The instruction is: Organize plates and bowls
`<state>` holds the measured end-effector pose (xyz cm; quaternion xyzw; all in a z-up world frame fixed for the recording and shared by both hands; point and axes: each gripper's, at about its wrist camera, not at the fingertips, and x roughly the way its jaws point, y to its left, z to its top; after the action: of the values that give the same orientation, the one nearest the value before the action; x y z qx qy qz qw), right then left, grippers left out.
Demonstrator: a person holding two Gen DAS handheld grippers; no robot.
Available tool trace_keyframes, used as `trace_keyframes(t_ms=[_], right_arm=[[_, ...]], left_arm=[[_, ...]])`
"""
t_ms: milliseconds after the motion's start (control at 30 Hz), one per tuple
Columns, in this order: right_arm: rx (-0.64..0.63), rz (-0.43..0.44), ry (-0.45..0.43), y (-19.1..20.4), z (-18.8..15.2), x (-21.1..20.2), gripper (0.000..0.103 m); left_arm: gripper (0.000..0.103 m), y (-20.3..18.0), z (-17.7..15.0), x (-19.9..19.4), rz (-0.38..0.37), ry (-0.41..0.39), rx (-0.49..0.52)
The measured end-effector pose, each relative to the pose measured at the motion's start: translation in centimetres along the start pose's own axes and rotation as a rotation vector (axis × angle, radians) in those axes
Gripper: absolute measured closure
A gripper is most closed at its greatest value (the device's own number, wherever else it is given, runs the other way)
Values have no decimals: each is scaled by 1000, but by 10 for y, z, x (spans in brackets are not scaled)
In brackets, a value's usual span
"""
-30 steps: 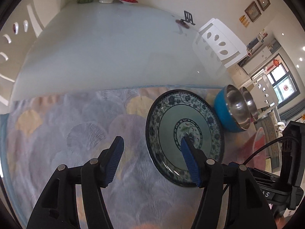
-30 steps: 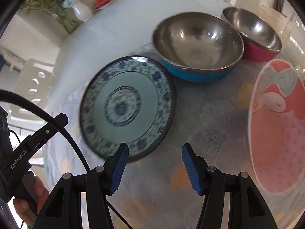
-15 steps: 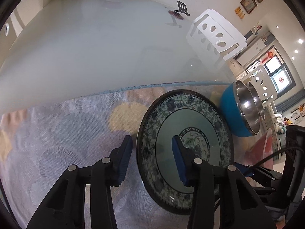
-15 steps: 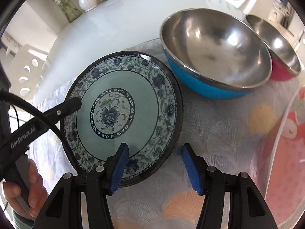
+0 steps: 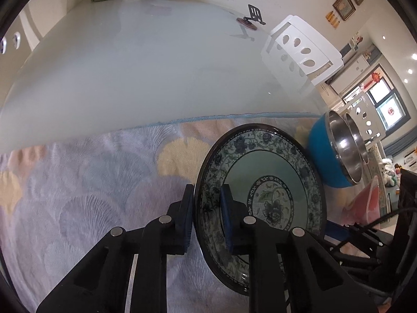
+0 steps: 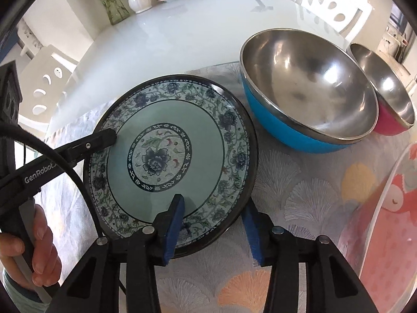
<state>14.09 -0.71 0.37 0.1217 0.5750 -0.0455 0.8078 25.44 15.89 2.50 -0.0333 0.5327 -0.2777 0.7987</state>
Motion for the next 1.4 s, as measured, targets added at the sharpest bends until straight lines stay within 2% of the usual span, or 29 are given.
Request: trace_keyframes(t_ms=[100, 467, 600, 800, 1067, 1200, 1400], right_arm=[[2, 36, 23, -7, -2, -7, 61], [-113, 105, 40, 16, -39, -59, 61], [-140, 120, 8, 18, -59, -91, 61], [-157, 155, -34, 22, -86, -136, 61], [-225, 200, -75, 34, -122, -172, 61], [-278, 223, -71, 42, -144, -186, 61], [-366, 251, -15, 56, -181, -187, 61]], left_arm=[[87, -2, -10, -17, 13, -22, -4], [87, -8, -62, -88, 69, -66, -83], [87, -19, -85, -123, 69, -107, -117], [87, -43, -116, -175, 102, -187, -100], [87, -62, -162, -234, 134, -285, -146], [87, -65, -192, -252, 158, -306, -190], [87, -57, -238, -263, 187, -297, -277]])
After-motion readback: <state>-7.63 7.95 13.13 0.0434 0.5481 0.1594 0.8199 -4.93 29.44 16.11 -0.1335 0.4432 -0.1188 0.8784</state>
